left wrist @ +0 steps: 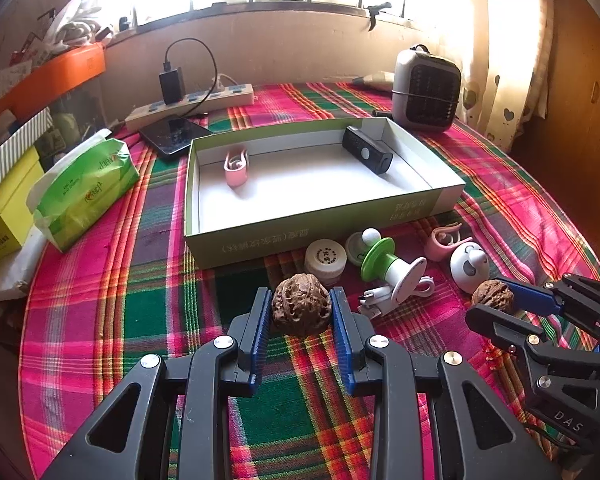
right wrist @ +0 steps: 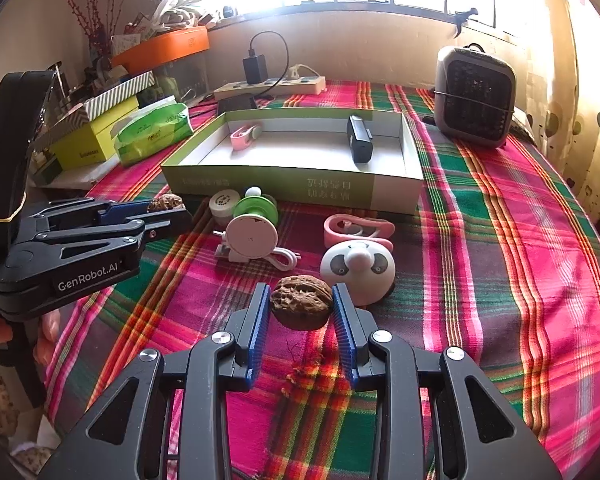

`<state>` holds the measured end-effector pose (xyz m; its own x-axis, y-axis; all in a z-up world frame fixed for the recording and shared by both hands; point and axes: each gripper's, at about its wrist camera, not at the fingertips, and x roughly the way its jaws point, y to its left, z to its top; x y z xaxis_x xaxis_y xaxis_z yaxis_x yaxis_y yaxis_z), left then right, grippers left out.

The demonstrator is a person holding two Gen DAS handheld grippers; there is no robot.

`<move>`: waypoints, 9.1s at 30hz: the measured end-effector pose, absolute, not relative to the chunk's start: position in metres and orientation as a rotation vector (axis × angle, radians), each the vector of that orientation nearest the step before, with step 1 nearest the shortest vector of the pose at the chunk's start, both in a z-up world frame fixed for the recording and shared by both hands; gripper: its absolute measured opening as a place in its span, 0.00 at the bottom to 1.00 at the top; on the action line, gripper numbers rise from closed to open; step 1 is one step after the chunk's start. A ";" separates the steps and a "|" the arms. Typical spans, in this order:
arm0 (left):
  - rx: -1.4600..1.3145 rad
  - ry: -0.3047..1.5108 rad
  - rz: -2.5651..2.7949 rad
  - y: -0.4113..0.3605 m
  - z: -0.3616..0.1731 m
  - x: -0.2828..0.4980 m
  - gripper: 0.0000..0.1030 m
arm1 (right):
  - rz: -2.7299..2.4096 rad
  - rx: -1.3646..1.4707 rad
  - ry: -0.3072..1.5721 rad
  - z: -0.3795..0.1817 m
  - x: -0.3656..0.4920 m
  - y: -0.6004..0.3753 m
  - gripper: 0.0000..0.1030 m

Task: Organize objects
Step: 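Lift both walnuts and carry them over the white box, then lower the walnut into the box and open the right gripper while the left keeps its walnut, then open the left gripper to drop its walnut into the white box, then withdraw both grippers from the box toward the items lying in front of it, then close the left gripper on the green-white spool while the right grasps the white panda-face gadget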

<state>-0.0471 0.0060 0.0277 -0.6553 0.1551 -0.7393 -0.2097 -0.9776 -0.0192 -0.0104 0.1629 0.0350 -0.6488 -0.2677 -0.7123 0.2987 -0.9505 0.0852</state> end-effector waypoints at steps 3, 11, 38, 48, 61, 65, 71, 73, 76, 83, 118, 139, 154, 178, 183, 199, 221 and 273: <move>-1.183 0.103 2.689 0.008 0.031 -0.045 0.26 | -2.600 1.099 0.046 0.039 -0.010 0.164 0.32; -1.167 0.103 2.695 0.012 0.040 -0.046 0.26 | -2.615 1.071 0.050 0.050 -0.013 0.168 0.32; -1.154 0.075 2.681 0.014 0.060 -0.099 0.26 | -2.598 1.052 0.082 0.077 -0.077 0.168 0.32; -1.181 0.022 2.657 0.008 0.055 -0.137 0.26 | -2.583 1.063 0.156 0.079 -0.117 0.159 0.32; -1.219 0.043 2.642 0.006 0.044 -0.180 0.26 | -2.538 1.125 0.199 0.069 -0.170 0.146 0.32; -1.233 0.057 2.634 0.008 0.040 -0.190 0.26 | -2.528 1.141 0.206 0.067 -0.186 0.142 0.32; -1.259 0.077 2.632 0.008 0.032 -0.202 0.26 | -2.502 1.181 0.180 0.059 -0.206 0.139 0.32; -1.261 0.077 2.631 0.006 0.030 -0.204 0.26 | -2.490 1.190 0.164 0.057 -0.211 0.138 0.32; -1.270 0.081 2.625 0.006 0.027 -0.208 0.26 | -2.471 1.201 0.155 0.054 -0.216 0.135 0.32; -1.290 0.089 2.608 0.008 0.021 -0.213 0.26 | -2.436 1.215 0.157 0.047 -0.226 0.127 0.32; -1.330 0.082 2.611 0.007 0.012 -0.218 0.27 | -2.424 1.284 0.181 0.033 -0.237 0.123 0.32; -1.316 0.075 2.654 0.003 0.027 -0.198 0.28 | -2.466 1.238 0.116 0.048 -0.219 0.131 0.42; -1.272 0.062 2.695 0.001 0.042 -0.163 0.28 | -2.489 1.186 0.073 0.062 -0.185 0.137 0.42; -1.197 0.038 2.728 0.013 0.051 -0.089 0.28 | -2.558 1.083 0.025 0.070 -0.104 0.152 0.42; -1.179 0.050 2.747 0.016 0.050 -0.077 0.28 | -2.577 1.067 0.018 0.068 -0.089 0.157 0.42; -1.163 -0.048 2.719 0.004 0.040 -0.051 0.28 | -2.645 1.071 -0.037 0.056 -0.052 0.181 0.42; -1.201 -0.084 2.582 0.015 0.015 -0.048 0.32 | -2.616 1.150 -0.105 0.033 -0.037 0.198 0.44; -1.236 0.015 2.488 0.047 0.020 -0.086 0.37 | -2.585 1.247 0.096 0.020 -0.051 0.185 0.53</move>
